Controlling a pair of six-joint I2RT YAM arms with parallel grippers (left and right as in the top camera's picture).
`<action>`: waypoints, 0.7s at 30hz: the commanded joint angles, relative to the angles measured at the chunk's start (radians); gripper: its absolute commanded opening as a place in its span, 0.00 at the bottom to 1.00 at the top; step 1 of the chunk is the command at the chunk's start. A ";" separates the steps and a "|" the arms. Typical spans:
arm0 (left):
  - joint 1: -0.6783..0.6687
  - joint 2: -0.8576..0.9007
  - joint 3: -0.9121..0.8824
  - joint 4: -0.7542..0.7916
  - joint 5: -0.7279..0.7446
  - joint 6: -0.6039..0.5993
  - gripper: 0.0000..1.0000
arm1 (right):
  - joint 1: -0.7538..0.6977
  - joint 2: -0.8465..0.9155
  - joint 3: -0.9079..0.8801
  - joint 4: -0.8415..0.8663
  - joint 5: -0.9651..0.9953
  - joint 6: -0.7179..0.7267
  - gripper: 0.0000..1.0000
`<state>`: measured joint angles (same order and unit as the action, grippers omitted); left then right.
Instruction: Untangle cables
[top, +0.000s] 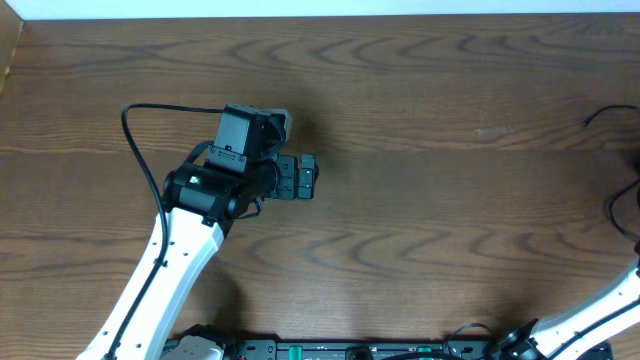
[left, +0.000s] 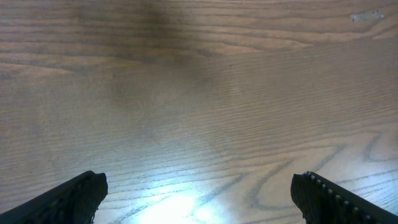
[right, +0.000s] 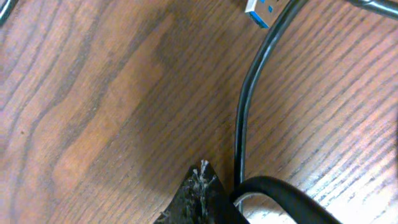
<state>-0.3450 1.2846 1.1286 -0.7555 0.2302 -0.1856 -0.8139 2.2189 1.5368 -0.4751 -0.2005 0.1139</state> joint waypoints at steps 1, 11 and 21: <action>-0.002 -0.005 0.008 -0.004 -0.002 0.008 1.00 | -0.002 0.135 -0.078 -0.076 0.106 -0.018 0.01; -0.001 -0.005 0.008 0.002 -0.003 0.008 1.00 | -0.076 0.134 -0.078 -0.095 0.057 0.028 0.01; -0.001 -0.005 0.008 0.008 -0.002 0.008 1.00 | -0.005 0.126 0.069 -0.131 -0.290 -0.049 0.22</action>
<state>-0.3450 1.2846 1.1286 -0.7506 0.2302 -0.1833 -0.8719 2.2574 1.5925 -0.5518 -0.4755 0.0891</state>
